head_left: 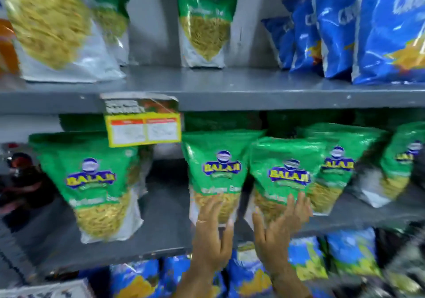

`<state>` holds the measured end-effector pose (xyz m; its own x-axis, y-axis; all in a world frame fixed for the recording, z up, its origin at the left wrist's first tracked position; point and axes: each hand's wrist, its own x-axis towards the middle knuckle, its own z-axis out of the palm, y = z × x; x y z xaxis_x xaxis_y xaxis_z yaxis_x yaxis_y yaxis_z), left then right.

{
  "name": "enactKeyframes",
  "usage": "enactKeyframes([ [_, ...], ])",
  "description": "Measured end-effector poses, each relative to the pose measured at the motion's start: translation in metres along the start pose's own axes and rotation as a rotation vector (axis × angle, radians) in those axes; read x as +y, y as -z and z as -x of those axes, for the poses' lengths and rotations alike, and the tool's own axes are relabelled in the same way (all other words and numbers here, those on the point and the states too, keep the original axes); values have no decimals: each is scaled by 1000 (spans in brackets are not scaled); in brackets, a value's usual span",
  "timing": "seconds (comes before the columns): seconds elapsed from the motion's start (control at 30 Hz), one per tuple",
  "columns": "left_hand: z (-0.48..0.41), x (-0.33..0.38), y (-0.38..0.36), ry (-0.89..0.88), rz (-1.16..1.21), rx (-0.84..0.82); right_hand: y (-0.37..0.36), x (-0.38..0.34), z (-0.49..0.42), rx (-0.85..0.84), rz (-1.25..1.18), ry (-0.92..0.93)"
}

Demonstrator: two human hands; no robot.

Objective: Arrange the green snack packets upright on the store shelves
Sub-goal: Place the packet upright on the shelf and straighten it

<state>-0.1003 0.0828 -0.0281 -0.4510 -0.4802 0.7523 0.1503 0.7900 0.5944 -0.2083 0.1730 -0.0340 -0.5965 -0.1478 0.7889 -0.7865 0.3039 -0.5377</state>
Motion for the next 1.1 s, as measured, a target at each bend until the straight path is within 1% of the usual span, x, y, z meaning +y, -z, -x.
enactKeyframes([
  [0.07, 11, 4, -41, 210, 93, -104, 7, 33, -1, -92, -18, -153],
  [0.13, 15, 7, -76, 294, 137, -149, 13, 57, -6, -189, -91, -266],
  [0.2, 14, 9, -102, 343, 167, -130, 16, 74, -10, -299, -198, -313],
  [0.27, 8, 11, -121, 435, 199, -81, 17, 87, -14, -395, -254, -313],
  [0.37, -1, 9, -137, 558, 203, 0, 16, 99, -21, -464, -301, -265],
  [0.43, -5, 9, -141, 556, 168, 19, 17, 101, -21, -484, -283, -236],
  [0.53, -5, 15, -142, 573, 125, 25, 25, 99, -20, -472, -264, -178],
  [0.67, 6, 31, -138, 516, 31, 45, 44, 98, -12, -473, -291, -146],
  [0.8, 20, 58, -130, 436, -38, 201, 72, 91, -12, -511, -378, -72],
  [0.87, 14, 74, -120, 372, -52, 291, 84, 77, -24, -489, -399, -20],
  [0.97, -20, 106, -97, 231, -63, 442, 98, 42, -54, -341, -437, 74],
  [1.03, -52, 135, -79, 145, -64, 561, 106, 10, -83, -191, -452, 145],
  [1.1, -86, 163, -59, 78, -23, 638, 114, -24, -117, -52, -463, 215],
])
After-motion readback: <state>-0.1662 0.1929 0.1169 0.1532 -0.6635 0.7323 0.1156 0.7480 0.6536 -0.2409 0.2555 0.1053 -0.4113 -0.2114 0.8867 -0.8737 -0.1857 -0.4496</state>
